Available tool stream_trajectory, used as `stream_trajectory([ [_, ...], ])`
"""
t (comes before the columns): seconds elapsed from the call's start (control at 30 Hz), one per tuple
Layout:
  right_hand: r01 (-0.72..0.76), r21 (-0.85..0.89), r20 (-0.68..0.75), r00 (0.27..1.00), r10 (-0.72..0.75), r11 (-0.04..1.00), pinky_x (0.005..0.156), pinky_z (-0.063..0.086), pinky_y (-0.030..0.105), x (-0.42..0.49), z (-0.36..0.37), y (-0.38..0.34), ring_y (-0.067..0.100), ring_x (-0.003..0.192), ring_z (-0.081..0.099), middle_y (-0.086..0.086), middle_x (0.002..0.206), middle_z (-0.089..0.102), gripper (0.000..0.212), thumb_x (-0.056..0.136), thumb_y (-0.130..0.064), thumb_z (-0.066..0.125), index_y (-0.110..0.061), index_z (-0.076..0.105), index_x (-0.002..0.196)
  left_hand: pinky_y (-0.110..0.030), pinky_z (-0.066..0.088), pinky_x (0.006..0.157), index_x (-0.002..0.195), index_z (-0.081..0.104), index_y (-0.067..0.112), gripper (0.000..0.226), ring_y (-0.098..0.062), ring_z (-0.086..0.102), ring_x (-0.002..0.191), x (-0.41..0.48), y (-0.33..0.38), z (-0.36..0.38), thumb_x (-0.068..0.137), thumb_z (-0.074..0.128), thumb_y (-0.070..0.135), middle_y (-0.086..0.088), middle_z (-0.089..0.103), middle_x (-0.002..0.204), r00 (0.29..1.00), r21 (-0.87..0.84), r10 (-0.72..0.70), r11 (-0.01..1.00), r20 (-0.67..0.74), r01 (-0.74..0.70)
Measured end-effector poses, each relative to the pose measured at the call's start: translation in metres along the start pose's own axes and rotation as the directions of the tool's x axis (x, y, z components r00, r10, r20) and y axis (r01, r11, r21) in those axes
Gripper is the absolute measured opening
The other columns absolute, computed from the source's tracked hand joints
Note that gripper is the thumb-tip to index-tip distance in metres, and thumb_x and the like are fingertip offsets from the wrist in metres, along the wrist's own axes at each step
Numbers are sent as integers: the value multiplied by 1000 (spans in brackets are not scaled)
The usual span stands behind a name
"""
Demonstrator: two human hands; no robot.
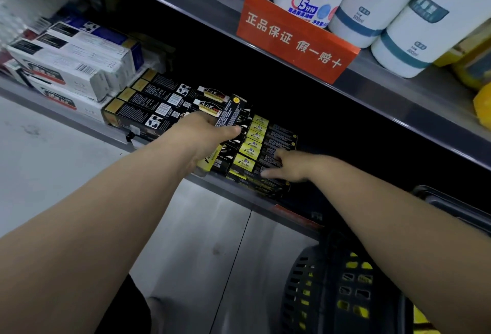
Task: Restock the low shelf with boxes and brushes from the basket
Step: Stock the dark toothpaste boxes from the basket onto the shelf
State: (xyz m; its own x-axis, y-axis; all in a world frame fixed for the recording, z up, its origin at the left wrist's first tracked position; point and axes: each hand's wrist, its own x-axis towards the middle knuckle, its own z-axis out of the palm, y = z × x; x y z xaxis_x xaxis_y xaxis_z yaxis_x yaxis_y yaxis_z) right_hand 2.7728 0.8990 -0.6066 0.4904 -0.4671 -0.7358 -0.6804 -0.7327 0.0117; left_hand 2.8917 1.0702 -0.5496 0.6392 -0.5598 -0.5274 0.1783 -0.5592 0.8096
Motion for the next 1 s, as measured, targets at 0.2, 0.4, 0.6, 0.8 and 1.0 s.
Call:
stream_trajectory([
  [0.2, 41, -144, 10, 999, -40, 989, 94, 48, 37, -4, 3, -5, 30, 121, 50, 13, 145, 40, 98, 77, -22, 76, -16, 10, 148, -31, 32, 81, 140, 39, 10, 72, -27, 44, 126, 4, -1, 6, 82, 66, 43, -10, 46, 141, 1000, 28, 2, 1000, -8, -2],
  [0.4, 51, -140, -1, 999, -51, 989, 93, 48, 36, -5, 4, -5, 31, 122, 49, 13, 146, 38, 97, 78, -21, 76, -16, 9, 148, -29, 30, 82, 142, 37, 9, 73, -27, 42, 129, 3, 1, 8, 84, 65, 42, -10, 44, 143, 1000, 28, 6, 1000, 12, -7],
  [0.6, 20, -86, -84, 996, -27, 996, 103, 42, 40, -20, -13, -8, 31, 133, 38, 13, 155, 19, 112, 71, -40, 78, -22, 1, 150, -27, 34, 81, 138, 43, 12, 66, -21, 48, 113, 2, 0, 6, 83, 66, 40, -9, 49, 139, 997, 69, 55, 996, 45, -58],
  [0.8, 579, 27, -535, 697, -477, 815, 108, 31, 30, -67, -36, -24, 21, 130, 36, 4, 142, 37, 77, 76, -32, 76, -28, 36, 141, -24, 39, 81, 131, 54, 13, 63, -13, 55, 103, -1, -1, 10, 76, 74, 38, -1, 59, 124, 979, 190, 124, 970, 161, -154],
  [1.0, 311, 25, -447, 853, -268, 950, 64, 44, 31, -57, -37, 1, 18, 79, 57, 1, 94, 61, 28, 86, -31, 65, -23, 49, 108, -26, 41, 79, 139, 41, 20, 79, -18, 52, 111, 0, 1, 5, 71, 80, 31, -1, 50, 137, 964, 373, 215, 891, 156, -259],
])
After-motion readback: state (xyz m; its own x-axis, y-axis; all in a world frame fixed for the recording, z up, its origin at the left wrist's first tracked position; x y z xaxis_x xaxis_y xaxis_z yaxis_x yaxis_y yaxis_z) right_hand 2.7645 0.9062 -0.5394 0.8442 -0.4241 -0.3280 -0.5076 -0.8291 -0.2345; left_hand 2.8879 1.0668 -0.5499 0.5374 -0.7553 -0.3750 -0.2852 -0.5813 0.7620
